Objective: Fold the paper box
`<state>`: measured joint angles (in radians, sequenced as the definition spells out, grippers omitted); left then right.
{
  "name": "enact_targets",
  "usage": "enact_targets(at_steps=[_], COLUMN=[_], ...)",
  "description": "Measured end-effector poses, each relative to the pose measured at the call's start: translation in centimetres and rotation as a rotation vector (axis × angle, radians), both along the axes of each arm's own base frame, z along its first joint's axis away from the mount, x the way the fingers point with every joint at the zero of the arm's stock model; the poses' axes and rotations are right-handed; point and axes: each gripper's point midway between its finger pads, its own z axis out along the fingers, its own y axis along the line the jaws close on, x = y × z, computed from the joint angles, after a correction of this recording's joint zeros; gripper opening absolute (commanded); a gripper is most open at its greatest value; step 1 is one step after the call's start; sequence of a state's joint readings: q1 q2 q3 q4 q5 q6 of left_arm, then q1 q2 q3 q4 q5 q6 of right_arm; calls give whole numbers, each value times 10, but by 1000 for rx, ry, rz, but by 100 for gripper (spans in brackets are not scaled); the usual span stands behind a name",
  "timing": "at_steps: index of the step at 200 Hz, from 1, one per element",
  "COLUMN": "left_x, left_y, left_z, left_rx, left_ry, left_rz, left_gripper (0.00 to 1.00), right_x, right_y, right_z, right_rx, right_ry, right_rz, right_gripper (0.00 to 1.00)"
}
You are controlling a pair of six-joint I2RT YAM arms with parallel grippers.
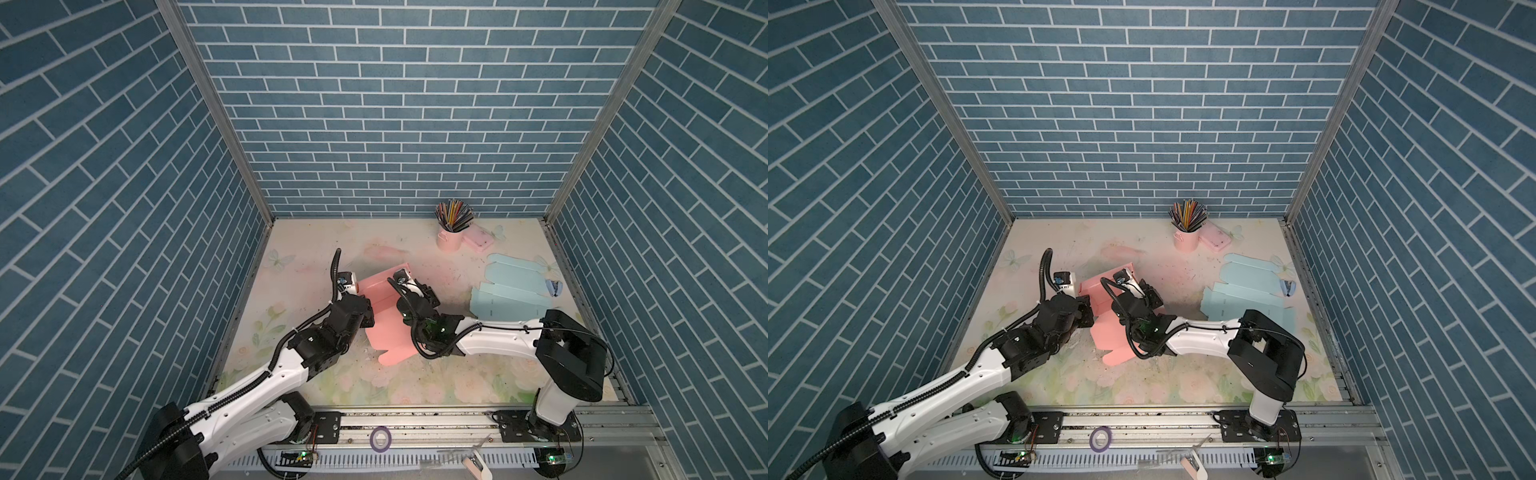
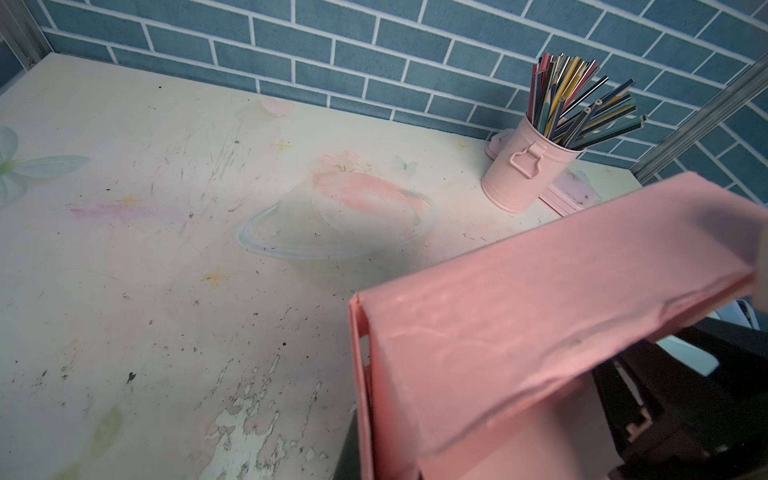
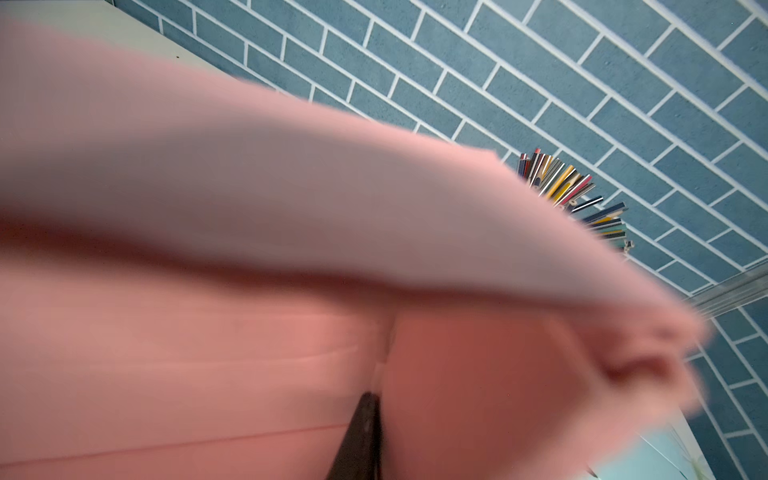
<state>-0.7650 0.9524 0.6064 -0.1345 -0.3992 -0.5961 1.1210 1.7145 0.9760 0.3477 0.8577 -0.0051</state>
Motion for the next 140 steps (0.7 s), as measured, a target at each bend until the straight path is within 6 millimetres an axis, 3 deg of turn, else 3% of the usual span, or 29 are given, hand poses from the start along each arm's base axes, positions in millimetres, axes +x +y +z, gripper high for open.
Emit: enact_targets(at_steps=[17,62,102,140], left_x=[1,2,1,-1], left_y=[-1,-1,0,-2], left_z=[1,3,1,-5], left_rx=[-5,-15,-17,-12], left_ry=[-3,-11,-13,-5], left_rz=[2,6,6,-5], left_gripper=[0,0,0,0], right_x=[0,2,0,-20], right_y=[1,1,-2,-20], right_z=[2,6,5,2], right_rx=[15,23,14,37], right_ry=[-5,-14,-28,-25], right_rz=[-2,-11,2,89], right_gripper=[0,0,32,60])
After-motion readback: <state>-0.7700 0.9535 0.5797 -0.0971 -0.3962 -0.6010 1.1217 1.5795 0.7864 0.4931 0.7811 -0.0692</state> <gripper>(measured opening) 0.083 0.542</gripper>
